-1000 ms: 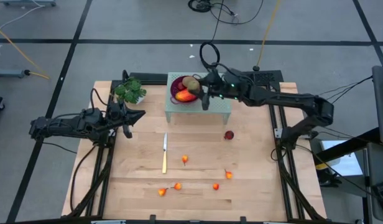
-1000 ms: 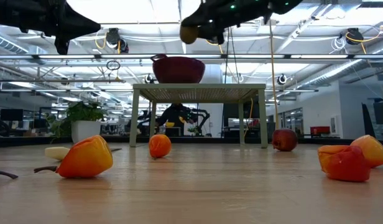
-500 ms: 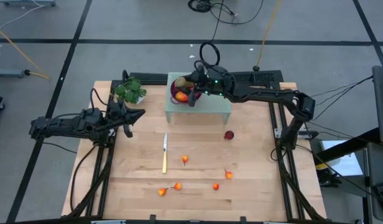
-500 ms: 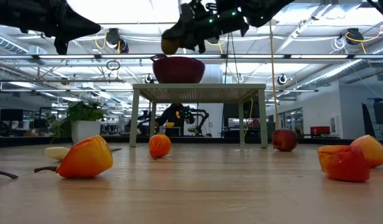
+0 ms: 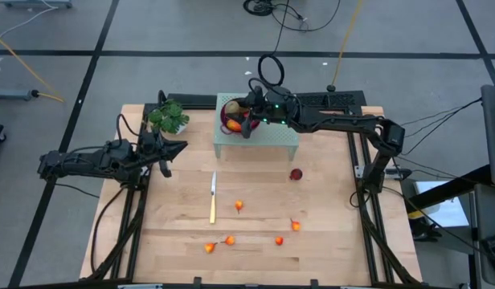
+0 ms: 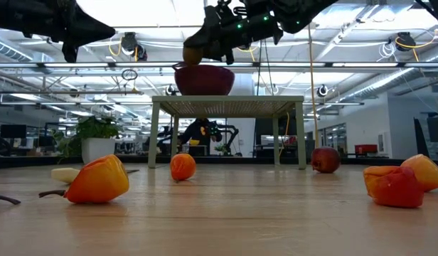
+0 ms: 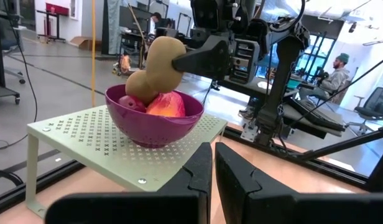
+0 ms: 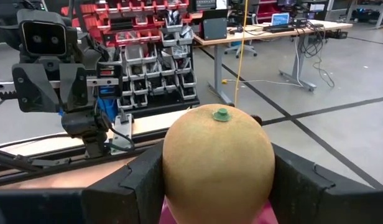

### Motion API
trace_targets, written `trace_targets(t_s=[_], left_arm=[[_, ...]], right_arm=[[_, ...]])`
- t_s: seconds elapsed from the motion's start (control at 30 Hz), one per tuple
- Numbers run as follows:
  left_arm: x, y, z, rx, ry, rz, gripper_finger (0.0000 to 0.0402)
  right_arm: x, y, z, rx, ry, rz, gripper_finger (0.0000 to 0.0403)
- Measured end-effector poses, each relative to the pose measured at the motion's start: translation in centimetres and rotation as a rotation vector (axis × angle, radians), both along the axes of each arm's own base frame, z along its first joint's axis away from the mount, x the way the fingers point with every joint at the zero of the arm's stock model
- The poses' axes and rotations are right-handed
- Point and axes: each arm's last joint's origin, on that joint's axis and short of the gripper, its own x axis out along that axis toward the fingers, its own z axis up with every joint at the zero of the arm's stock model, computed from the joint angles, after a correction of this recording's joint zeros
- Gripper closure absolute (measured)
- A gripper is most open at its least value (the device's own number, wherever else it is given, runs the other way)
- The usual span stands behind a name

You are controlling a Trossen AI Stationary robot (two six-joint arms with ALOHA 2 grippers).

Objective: Pick & Place Fruit
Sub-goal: Put the kiwi into the strainer bowl on the shelf

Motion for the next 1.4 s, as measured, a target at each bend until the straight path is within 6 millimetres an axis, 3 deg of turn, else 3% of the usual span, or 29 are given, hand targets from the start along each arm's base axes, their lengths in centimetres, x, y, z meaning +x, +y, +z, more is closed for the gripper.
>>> trace_targets(t_s=[0.3, 0.5, 1.4], left_arm=[[0.0, 0.0, 0.0, -0.02, -0.007, -0.001, 0.0382], [0.0, 0.0, 0.0, -0.021, -0.009, -0.001, 0.0382], [0.0, 0.0, 0.0, -0.016, -0.008, -0.001, 0.0382]], right_arm=[[-0.2, -0.5, 0.0, -0.022, 0.006, -0.013, 0.0186], [0.4, -0.7, -1.4, 0.001, 0.036, -0.012, 0.0186], [0.3, -0.8, -1.0, -0.038, 0.024, -0.012, 0.0149]])
